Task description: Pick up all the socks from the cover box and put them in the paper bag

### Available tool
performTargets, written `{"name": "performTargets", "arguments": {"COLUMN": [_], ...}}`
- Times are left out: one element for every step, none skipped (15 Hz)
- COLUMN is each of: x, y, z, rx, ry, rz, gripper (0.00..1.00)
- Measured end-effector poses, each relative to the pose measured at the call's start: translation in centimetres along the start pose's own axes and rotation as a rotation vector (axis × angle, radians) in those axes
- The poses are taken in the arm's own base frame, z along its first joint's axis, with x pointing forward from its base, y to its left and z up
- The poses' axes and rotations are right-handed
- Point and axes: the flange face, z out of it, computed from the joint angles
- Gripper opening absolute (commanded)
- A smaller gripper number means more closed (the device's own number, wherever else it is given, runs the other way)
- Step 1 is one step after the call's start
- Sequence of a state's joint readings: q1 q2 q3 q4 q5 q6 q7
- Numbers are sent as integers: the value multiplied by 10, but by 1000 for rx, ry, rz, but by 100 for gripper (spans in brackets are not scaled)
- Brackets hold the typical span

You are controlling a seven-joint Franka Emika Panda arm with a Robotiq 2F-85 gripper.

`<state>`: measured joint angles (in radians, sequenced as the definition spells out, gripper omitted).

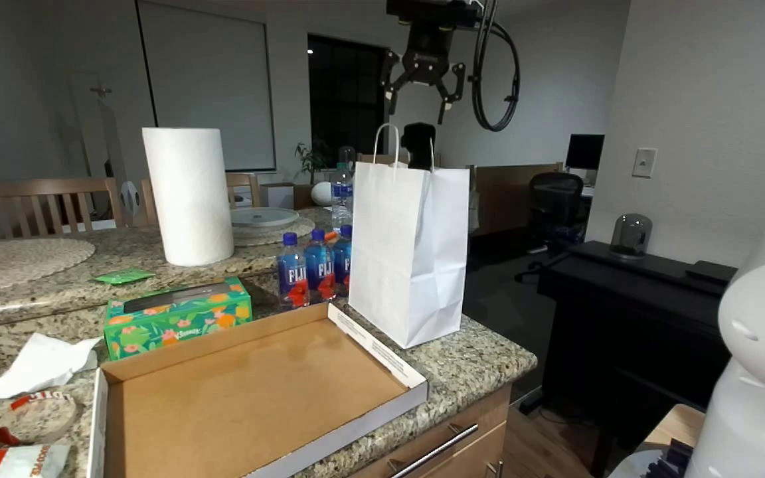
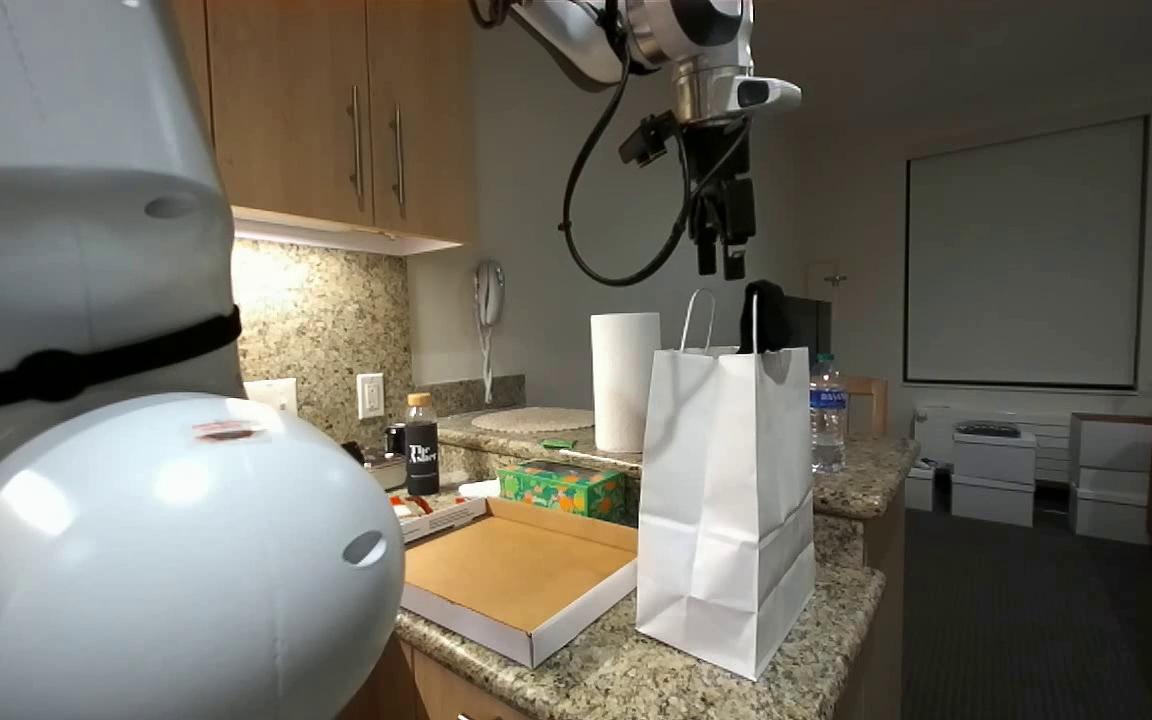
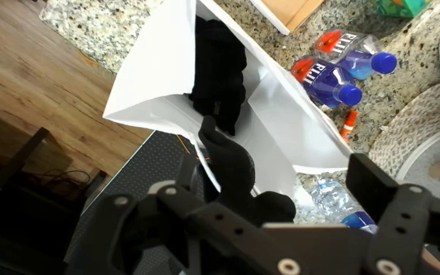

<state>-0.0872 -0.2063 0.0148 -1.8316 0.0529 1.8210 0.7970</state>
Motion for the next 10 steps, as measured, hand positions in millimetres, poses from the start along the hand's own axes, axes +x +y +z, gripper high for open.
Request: {"name": "performTargets", "arguments": {"x": [4,8,12,15,17,18,19,19,19,18], "y": [2,5,7,8,9,9,8,7,6,5], "z": [5,9,13,17,20,23,25,28,31,33], "rx": [-5,-8,-10,-14,-19,-22,-24,-26,-28,-29], "ry": [-10,-23,-33,-40,-44,-48,-51,-56,-62,-67], "rz": [10,21,31,37,41,42,43,43,42,41], "gripper": [100,100,100,100,100,100,100,100,100,100]}}
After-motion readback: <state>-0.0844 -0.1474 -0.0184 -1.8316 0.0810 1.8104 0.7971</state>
